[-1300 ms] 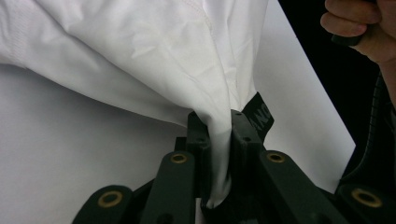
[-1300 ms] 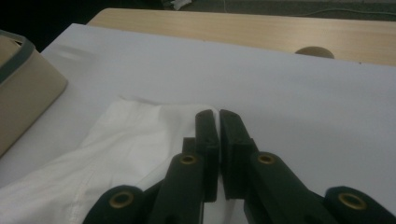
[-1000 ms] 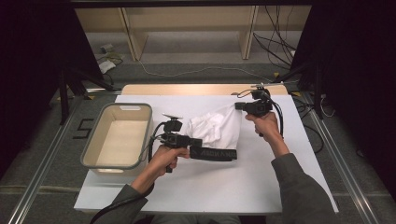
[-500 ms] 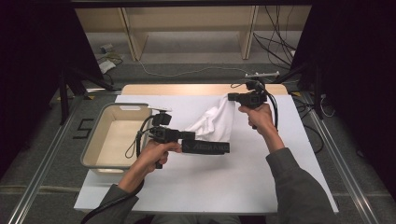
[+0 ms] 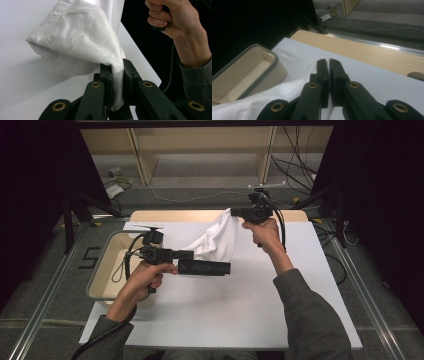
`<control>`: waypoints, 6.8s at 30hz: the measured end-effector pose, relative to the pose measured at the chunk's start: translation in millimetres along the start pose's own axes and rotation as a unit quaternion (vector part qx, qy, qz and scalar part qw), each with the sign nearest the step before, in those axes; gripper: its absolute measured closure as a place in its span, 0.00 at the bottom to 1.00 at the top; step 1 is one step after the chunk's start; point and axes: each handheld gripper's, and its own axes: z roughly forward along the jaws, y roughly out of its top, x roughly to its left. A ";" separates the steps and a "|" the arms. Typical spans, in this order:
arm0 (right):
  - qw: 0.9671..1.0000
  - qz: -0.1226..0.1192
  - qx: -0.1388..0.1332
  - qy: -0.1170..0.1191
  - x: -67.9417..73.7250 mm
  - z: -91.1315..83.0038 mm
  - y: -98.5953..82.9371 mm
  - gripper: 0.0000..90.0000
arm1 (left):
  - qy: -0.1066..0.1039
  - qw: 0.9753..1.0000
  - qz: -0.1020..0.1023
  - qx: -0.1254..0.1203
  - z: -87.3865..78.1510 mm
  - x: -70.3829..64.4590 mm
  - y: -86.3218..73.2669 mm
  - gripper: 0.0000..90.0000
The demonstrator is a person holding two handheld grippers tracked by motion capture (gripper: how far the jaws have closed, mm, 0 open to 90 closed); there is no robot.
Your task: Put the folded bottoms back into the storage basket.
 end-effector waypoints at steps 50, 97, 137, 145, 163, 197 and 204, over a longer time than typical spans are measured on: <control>0.997 -0.041 0.003 0.061 125.5 86.5 56.5 0.98 | 0.039 0.996 -0.005 -0.076 -142.5 33.0 -7.7 0.89; 0.996 -0.057 0.037 0.061 174.3 155.4 25.5 0.97 | 0.146 0.988 -0.051 -0.015 -171.6 87.3 -31.6 0.89; 0.996 -0.041 0.056 0.057 173.7 184.0 -7.8 0.97 | 0.211 0.974 -0.077 0.030 -158.0 113.6 -41.9 0.89; 0.996 -0.037 0.063 0.057 171.0 188.6 -13.8 0.96 | 0.218 0.972 -0.079 0.045 -152.1 117.8 -44.6 0.88; 0.995 -0.037 0.074 0.054 170.3 195.4 -20.4 0.96 | 0.227 0.968 -0.086 0.066 -145.7 124.8 -48.8 0.88; 0.995 -0.047 0.045 0.081 136.1 130.1 -9.9 0.37 | 0.347 0.938 -0.010 0.015 -114.0 117.4 -12.6 0.42; 0.994 -0.061 0.033 0.089 117.0 88.2 -22.5 0.36 | 0.339 0.939 -0.019 0.058 -78.3 136.1 -5.4 0.59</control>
